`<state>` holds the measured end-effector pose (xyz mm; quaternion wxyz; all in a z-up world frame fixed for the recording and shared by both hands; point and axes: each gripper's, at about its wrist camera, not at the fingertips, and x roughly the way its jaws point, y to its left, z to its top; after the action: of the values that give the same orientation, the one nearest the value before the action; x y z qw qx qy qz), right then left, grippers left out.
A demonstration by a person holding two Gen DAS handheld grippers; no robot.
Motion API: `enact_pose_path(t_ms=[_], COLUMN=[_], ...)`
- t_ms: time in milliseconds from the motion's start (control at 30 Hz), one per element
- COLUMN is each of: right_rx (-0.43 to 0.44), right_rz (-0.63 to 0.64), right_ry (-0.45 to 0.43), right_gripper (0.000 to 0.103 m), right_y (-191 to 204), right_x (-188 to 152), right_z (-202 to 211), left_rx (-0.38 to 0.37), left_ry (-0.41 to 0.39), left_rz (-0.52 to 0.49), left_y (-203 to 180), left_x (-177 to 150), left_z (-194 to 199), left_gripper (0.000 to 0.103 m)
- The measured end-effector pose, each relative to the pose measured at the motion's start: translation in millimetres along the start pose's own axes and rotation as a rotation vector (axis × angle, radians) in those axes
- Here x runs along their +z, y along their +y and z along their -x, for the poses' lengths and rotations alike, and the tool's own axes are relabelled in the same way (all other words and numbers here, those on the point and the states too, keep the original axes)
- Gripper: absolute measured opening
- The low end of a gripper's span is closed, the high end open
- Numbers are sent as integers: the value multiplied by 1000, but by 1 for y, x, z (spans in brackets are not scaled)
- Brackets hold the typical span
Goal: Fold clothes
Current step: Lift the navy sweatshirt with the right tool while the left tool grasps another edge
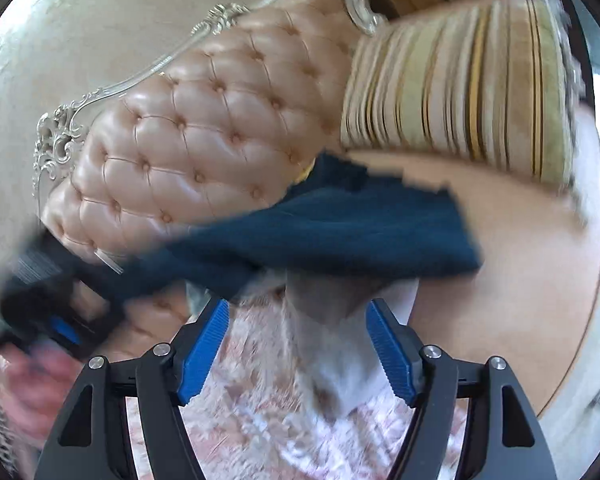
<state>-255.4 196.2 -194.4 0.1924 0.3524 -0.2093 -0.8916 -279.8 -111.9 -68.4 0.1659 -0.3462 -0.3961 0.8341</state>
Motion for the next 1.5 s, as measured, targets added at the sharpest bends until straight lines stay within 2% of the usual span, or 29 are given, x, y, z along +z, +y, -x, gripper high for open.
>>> enact_pose_path(t_ms=[133, 200, 333, 400, 433, 467, 567, 667, 867, 1000, 1167, 1267, 1367, 1500], right_rx=[-136, -162, -105, -18, 28, 75, 214, 370, 570, 696, 850, 941, 899, 823], right_rz=[304, 416, 589, 571, 556, 542, 495, 445, 409, 384, 349, 327, 184, 142], right_ry=[-194, -276, -358, -367, -369, -371, -377, -380, -210, -90, 62, 154, 304, 402], right_gripper=[73, 80, 81, 80, 53, 14, 12, 12, 12, 12, 12, 12, 12, 12], right_y=[52, 78, 126, 139, 144, 150, 168, 188, 241, 276, 320, 347, 346, 351], right_x=[5, 6, 2, 7, 11, 14, 23, 33, 6, -14, -38, -53, -78, -105], right_z=[40, 59, 84, 107, 119, 131, 167, 206, 215, 218, 223, 225, 179, 138], left_rx=[-39, -73, -95, -85, -66, -34, 24, 64, 169, 258, 230, 279, 342, 408], left_ry=[-104, -154, -212, -234, -258, -298, -420, -497, -636, -705, -772, -754, -688, -607], left_rz=[-173, -226, -300, -334, -349, -365, -390, -379, -326, -273, -198, -141, -34, 86], left_y=[-83, -113, -150, -161, -161, -163, -161, -149, -108, -65, -26, 2, 47, 96], left_x=[33, 36, 24, 13, 6, -4, -21, -46, -110, -154, -208, -224, -241, -271], left_z=[71, 109, 167, 193, 200, 218, 276, 328, 431, 473, 513, 518, 508, 489], left_gripper=[10, 10, 11, 11, 11, 11, 11, 11, 12, 15, 17, 19, 22, 28])
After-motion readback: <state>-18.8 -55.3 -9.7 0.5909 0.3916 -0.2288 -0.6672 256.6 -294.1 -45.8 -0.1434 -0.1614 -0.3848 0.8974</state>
